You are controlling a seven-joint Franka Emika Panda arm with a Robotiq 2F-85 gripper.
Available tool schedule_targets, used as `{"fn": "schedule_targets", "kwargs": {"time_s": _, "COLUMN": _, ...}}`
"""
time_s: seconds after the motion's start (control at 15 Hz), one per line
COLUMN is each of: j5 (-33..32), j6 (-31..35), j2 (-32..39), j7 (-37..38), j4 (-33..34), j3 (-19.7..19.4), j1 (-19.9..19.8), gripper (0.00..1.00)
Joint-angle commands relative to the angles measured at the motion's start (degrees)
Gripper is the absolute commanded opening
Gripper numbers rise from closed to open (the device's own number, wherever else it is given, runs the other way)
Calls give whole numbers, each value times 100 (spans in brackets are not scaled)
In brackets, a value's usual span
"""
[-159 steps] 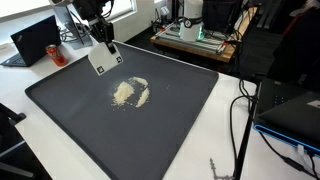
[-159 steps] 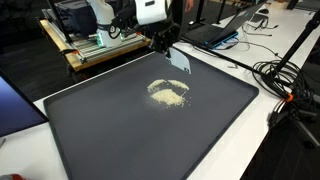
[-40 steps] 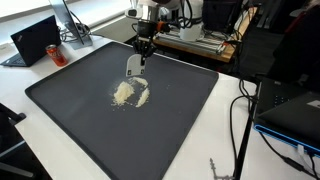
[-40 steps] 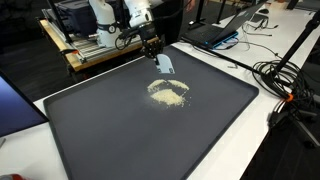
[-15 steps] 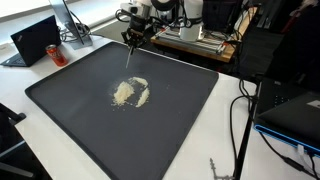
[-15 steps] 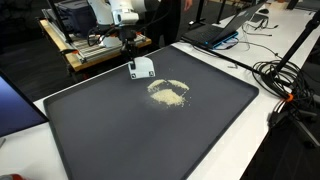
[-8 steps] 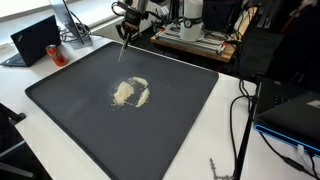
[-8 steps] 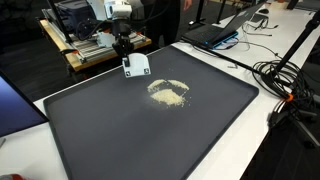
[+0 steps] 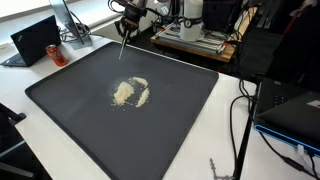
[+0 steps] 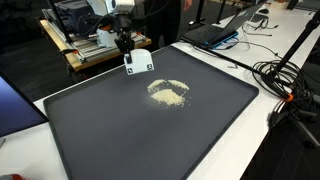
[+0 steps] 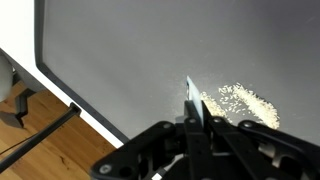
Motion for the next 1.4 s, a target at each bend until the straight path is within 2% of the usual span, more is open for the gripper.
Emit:
{"fn": "schedule_targets", "kwargs": {"time_s": 0.0, "j5": -338, "j6": -314, "j2": -184, "j7": -414, "j4": -41, "j3": -23, "j1": -18, "gripper": 1}}
{"fn": "schedule_targets", "kwargs": {"time_s": 0.07, "j5": -528, "j6": -447, "j2": -270, "j7": -641, "j4": -71, "j3": -46, "j1": -39, "gripper": 1}}
{"fn": "schedule_targets", "kwargs": {"time_s": 0.13, "j5": -1418, "j6": -510, "j2": -318, "j7": -46, "j4": -211, "j3": -167, "j1": -27, "gripper": 1}}
{"fn": "schedule_targets", "kwargs": {"time_s": 0.33, "j5": -2713, "j6": -1148, "j2": -622, "j7": 81, "j4": -231, "j3": -335, "j1": -133, "gripper": 1}}
{"fn": "schedule_targets", "kwargs": {"time_s": 0.4, "j5": -2473, "j6": -1367, "j2": -686, "j7": -475, "j4": -122, "j3": -303, "j1": -141, "gripper": 1}}
{"fn": "schedule_targets", "kwargs": {"time_s": 0.6, "j5": -3152, "j6": -1786, "j2": -891, "j7": -538, "j4": -92, "j3": -311, "j1": -254, "gripper": 1}}
{"fn": "schedule_targets", "kwargs": {"time_s": 0.8, "j5": -4235, "j6": -2023, "j2": -1009, "j7": -272, "j4": -89, "j3": -107, "j1": -520, "gripper": 1}}
{"fn": "schedule_targets", "kwargs": {"time_s": 0.87, "j5": -4796, "j6": -2083, "j2": -1012, "j7": -19, "j4": -62, "j3": -310, "j1": -379, "gripper": 1}}
{"fn": "schedule_targets", "kwargs": {"time_s": 0.93, "j5": -5167, "j6": -2159, "j2": -1054, "j7": 75, "j4": -35, "j3": 57, "j1": -748, "gripper": 1}}
{"fn": "schedule_targets", "kwargs": {"time_s": 1.13, "j5": -6484, "j6": -2526, "j2": -1187, "j7": 918, "j4": 175, "j3": 438, "j1": -1199, "gripper": 1}}
{"fn": "schedule_targets", "kwargs": {"time_s": 1.33, "j5": -7359, "j6": -3164, "j2": -1354, "j7": 1989, "j4": 551, "j3": 878, "j1": -1538, "gripper": 1}}
